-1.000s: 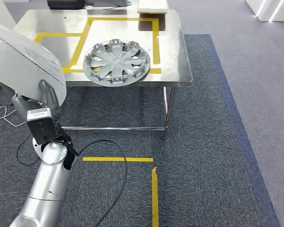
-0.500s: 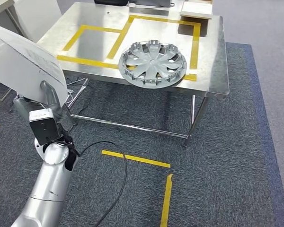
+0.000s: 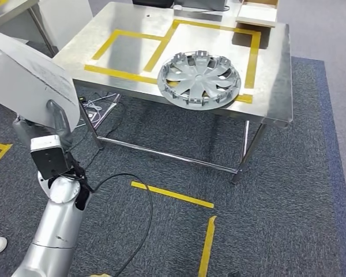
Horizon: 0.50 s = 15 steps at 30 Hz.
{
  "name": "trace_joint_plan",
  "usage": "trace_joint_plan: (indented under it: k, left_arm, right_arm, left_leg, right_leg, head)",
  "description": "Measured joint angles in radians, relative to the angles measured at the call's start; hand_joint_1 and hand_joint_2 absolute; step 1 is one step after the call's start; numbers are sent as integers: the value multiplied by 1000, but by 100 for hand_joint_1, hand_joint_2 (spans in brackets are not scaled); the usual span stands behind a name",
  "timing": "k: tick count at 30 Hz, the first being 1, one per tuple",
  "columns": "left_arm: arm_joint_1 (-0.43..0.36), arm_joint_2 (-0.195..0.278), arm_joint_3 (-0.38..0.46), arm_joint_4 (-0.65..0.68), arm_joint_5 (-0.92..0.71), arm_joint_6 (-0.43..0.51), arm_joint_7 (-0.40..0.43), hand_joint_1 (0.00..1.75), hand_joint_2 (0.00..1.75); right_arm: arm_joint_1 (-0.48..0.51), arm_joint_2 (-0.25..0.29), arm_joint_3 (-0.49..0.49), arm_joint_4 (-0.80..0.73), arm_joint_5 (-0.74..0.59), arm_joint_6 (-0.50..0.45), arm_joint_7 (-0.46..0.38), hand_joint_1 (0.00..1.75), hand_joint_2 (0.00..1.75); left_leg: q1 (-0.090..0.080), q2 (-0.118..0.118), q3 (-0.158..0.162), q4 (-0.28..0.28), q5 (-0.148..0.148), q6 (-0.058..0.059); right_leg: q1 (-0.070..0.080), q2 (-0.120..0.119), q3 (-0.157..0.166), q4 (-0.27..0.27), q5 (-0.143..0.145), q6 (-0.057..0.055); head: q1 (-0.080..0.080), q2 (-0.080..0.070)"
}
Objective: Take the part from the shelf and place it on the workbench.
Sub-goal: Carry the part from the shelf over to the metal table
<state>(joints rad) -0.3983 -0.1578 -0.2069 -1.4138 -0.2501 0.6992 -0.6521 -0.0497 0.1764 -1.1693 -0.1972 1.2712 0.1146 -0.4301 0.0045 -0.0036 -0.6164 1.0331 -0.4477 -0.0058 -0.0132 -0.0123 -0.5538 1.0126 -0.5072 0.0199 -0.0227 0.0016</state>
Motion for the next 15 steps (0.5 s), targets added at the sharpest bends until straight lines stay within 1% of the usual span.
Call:
trace_joint_plan:
  k: [2, 3, 4, 5, 7, 8, 9, 10, 11, 12, 13, 14, 15]
  left_arm:
    - [2, 4, -7, -3, 5, 0, 5, 175, 175]
    - [2, 7, -12, -6, 7, 0, 9, 175, 175]
    - [2, 9, -17, -10, 9, 0, 12, 175, 175]
    - [2, 11, -21, -13, 10, 0, 15, 175, 175]
    - [5, 14, -28, -16, 10, -1, 17, 175, 175]
    - [7, 15, -30, -16, 10, -1, 17, 175, 175]
    - [9, 17, -32, -16, 11, -1, 17, 175, 175]
    - [10, 18, -33, -17, 11, -1, 17, 175, 175]
    - [11, 19, -34, -18, 11, -1, 17, 175, 175]
    - [11, 20, -35, -20, 12, -1, 17, 175, 175]
    - [10, 21, -36, -21, 12, -1, 17, 175, 175]
    - [10, 21, -37, -23, 12, -1, 17, 175, 175]
    - [10, 22, -38, -24, 13, -1, 17, 175, 175]
  right_arm:
    - [0, 0, 0, 0, 2, -6, 0, 0, 0]
    - [0, 0, 0, 0, 3, -9, 0, 0, 0]
    - [-1, 1, 0, 0, 4, -12, 0, 0, 0]
    - [-1, 1, 0, 0, 4, -15, 0, 0, 0]
    - [0, 1, 0, 0, 5, -19, -1, 0, 0]
    - [0, 1, 0, 0, 6, -20, -1, 0, 0]
    - [1, 1, 0, 0, 6, -21, -1, 0, 0]
    - [1, 1, 0, 0, 6, -22, -1, 0, 0]
    - [1, 1, 0, 0, 6, -23, -1, 0, 0]
    - [1, 1, 0, 0, 6, -24, -1, 0, 0]
    - [0, 1, 0, 0, 6, -25, -1, 0, 0]
    - [0, 1, 0, 0, 6, -26, -1, 0, 0]
    - [-1, 1, 0, 0, 6, -27, -1, 0, 0]
  left_leg:
    - [0, -2, 0, -6, 0, 11]
    - [2, -2, 2, -10, 0, 18]
    - [4, -3, 4, -13, 1, 25]
    - [5, -3, 6, -16, 2, 31]
    - [3, -3, 7, -16, -1, 39]
    - [1, -4, 7, -16, -2, 40]
    - [0, -5, 8, -15, -3, 41]
    - [-1, -7, 10, -15, -5, 41]
    - [-1, -9, 12, -15, -6, 39]
    - [-1, -11, 16, -15, -9, 38]
    - [-3, -12, 17, -14, -12, 34]
    - [-4, -13, 17, -13, -13, 30]
    - [-5, -14, 17, -13, -14, 26]
  right_leg:
    - [-1, -2, -1, -3, -2, 11]
    - [-1, -2, -4, 1, -8, 15]
    - [-2, 1, -16, 25, -24, 19]
    - [-2, 3, -40, 72, -49, 22]
    - [-2, 8, -111, 211, -108, 24]
    - [-2, 9, -142, 265, -122, 25]
    - [-1, 9, -159, 285, -117, 24]
    - [-1, 9, -155, 264, -91, 23]
    - [-1, 9, -132, 207, -51, 20]
    - [0, 11, -101, 134, -14, 16]
    - [1, 12, -67, 68, 11, 12]
    - [2, 13, -44, 24, 23, 9]
    - [4, 14, -33, 5, 22, 6]
  head:
    - [1, 0]
    - [1, 0]
    - [3, 0]
    - [5, 0]
    - [9, 0]
    - [9, 0]
    - [9, 0]
    - [9, 0]
    - [9, 0]
    - [9, 0]
    - [9, 0]
    - [9, 0]
    - [9, 0]
